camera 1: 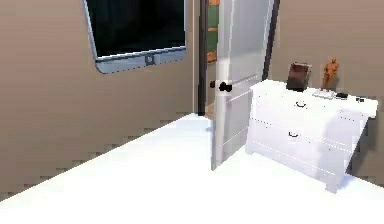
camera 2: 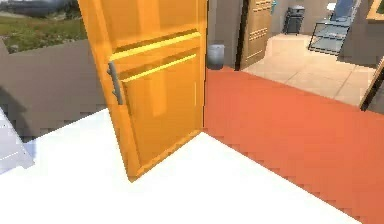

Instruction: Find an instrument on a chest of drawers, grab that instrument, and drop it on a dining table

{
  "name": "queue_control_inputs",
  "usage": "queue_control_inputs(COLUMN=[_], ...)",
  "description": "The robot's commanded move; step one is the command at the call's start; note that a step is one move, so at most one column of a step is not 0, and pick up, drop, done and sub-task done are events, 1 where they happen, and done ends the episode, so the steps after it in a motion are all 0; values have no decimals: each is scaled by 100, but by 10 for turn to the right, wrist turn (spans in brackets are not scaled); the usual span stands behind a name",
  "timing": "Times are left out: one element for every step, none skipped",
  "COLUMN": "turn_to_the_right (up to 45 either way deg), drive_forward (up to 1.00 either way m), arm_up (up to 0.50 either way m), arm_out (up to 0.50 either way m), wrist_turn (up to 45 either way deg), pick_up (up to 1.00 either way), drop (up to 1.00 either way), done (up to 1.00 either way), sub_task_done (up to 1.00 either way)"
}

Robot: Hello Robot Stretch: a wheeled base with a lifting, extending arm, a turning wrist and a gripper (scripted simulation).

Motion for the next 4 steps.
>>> queue_control_inputs(turn_to_the_right=[-150, 0, 0, 450], drive_forward=[0, 100, 60, 0], arm_up=[0, 0, 0, 0], arm_out=[0, 0, 0, 0], wrist_turn=[0, 0, 0, 0], pick_up=[0, 0, 0, 0], drop=[0, 0, 0, 0], done=[0, 0, 0, 0], sub_task_done=[0, 0, 0, 0])
